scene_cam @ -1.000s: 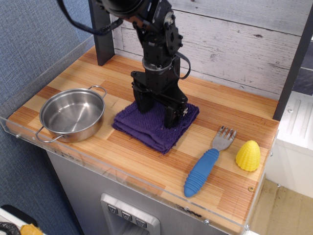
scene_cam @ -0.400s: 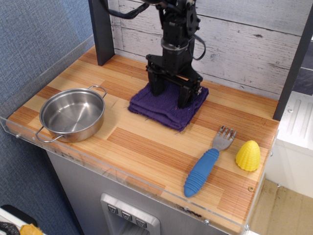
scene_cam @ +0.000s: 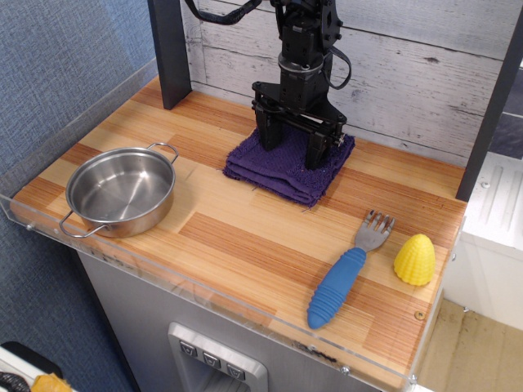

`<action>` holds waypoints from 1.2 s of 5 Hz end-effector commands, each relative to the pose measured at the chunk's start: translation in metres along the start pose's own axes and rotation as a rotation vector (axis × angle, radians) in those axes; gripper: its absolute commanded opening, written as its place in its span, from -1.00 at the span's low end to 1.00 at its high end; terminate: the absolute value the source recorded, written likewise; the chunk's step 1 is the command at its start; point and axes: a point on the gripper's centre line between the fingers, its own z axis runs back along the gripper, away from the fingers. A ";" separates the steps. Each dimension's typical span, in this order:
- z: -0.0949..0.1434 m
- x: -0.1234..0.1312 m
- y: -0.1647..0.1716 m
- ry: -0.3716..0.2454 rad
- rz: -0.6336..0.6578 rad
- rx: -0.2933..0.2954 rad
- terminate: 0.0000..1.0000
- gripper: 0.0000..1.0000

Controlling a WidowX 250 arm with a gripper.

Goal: Move cloth closer to white wall. cloth is closer to white wall

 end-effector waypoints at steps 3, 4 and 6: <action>0.124 -0.001 0.018 -0.120 0.050 -0.092 -1.00 1.00; 0.146 -0.004 0.023 -0.128 0.057 -0.095 -1.00 1.00; 0.180 -0.030 0.024 -0.152 0.033 -0.076 -1.00 1.00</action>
